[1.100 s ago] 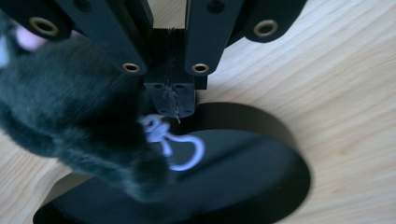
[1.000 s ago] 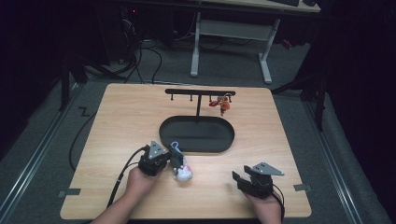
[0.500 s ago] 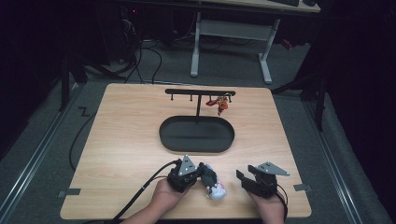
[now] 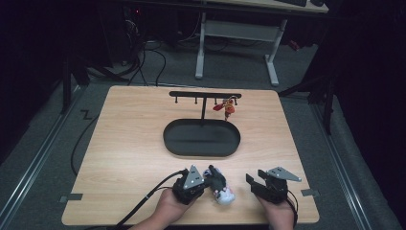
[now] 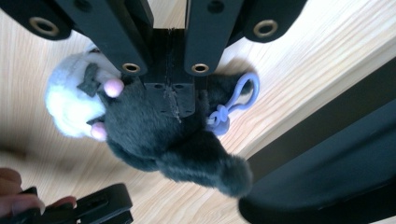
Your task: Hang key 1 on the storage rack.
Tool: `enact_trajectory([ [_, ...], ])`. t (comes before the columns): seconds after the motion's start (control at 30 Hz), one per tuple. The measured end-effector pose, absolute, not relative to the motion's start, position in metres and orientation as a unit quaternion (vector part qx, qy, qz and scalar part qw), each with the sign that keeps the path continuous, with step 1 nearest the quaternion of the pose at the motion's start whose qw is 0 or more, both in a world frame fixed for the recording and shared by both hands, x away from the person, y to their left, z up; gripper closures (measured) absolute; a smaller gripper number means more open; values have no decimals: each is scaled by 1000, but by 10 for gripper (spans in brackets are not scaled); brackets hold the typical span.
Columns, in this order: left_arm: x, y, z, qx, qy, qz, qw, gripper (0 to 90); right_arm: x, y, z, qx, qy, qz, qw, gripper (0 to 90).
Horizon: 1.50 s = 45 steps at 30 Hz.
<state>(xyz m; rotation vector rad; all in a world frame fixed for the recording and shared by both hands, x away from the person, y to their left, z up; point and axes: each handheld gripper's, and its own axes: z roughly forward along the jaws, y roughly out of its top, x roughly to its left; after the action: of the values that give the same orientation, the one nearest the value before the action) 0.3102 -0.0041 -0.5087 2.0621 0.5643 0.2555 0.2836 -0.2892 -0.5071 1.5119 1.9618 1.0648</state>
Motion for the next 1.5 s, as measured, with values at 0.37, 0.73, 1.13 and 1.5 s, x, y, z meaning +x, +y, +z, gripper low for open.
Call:
enact_trajectory([
  [0.37,318,-3,-507,839,228,113,482,854,282,-302,-509,566,696,379,228,435],
  [0.73,336,114,-511,827,302,160,446,735,285,-300,-511,568,701,365,230,435],
  [1.13,344,161,-520,828,322,216,405,474,288,-294,-513,573,720,316,233,430],
  [1.5,350,160,-523,830,324,203,406,413,295,-279,-501,570,751,255,212,405],
])
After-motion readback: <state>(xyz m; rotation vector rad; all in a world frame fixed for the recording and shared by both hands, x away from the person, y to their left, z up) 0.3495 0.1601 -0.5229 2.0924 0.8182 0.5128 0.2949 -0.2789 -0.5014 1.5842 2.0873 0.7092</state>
